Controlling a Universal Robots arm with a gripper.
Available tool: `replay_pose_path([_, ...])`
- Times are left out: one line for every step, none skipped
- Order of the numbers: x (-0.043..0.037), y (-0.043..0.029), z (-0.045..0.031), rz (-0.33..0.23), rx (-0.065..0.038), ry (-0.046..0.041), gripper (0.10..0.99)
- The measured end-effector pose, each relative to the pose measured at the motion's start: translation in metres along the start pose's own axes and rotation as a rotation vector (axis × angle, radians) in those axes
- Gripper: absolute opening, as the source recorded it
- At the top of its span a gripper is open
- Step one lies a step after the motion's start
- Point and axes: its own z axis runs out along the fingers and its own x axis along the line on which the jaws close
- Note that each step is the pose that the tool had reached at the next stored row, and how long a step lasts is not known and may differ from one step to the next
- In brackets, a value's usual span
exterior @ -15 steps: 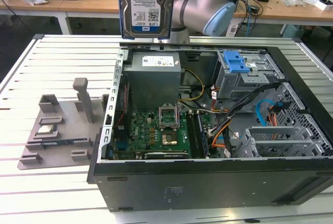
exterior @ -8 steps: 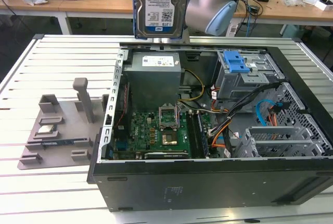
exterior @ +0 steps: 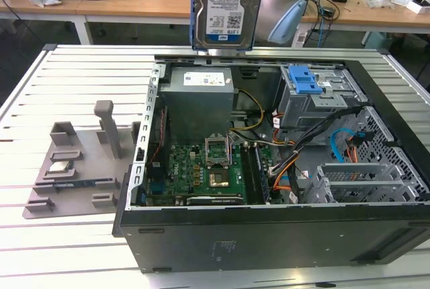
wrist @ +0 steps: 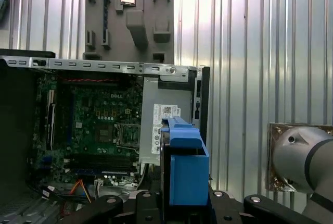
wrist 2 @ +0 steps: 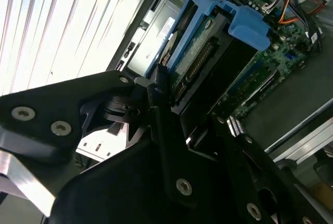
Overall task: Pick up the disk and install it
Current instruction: 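Pick up the disk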
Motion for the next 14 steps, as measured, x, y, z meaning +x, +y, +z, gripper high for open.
replay_pose_path([0.0001, -0.0033, -0.0002, 0.000, 0.000, 0.0001, 0.361])
replay_pose_path([0.0002, -0.0076, -0.0004, 0.000, 0.000, 0.0000, 0.361])
replay_pose_path([0.0003, -0.0112, -0.0006, 0.000, 0.000, 0.0001, 0.361])
replay_pose_path([0.0004, -0.0147, -0.0007, 0.000, 0.000, 0.0001, 0.361])
replay_pose_path([0.0005, -0.0175, -0.0009, 0.000, 0.000, 0.0001, 0.361])
replay_pose_path([0.0005, -0.0199, -0.0010, 0.000, 0.000, 0.0000, 0.361])
replay_pose_path([0.0006, -0.0227, -0.0011, 0.000, 0.000, 0.0000, 0.361])
replay_pose_path([0.0007, -0.0250, -0.0012, 0.000, 0.000, 0.0001, 0.361])
replay_pose_path([0.0008, -0.0293, -0.0014, 0.000, 0.000, 0.0000, 0.361])
replay_pose_path([0.0008, -0.0318, -0.0015, 0.000, 0.000, 0.0000, 0.361])
replay_pose_path([0.0009, -0.0349, -0.0016, 0.000, 0.000, -0.0001, 0.361])
replay_pose_path([0.0010, -0.0386, -0.0018, 0.000, 0.000, 0.0000, 0.361])
replay_pose_path([0.0010, -0.0412, -0.0020, 0.000, 0.000, 0.0000, 0.361])
replay_pose_path([0.0011, -0.0452, -0.0022, 0.000, 0.000, 0.0000, 0.361])
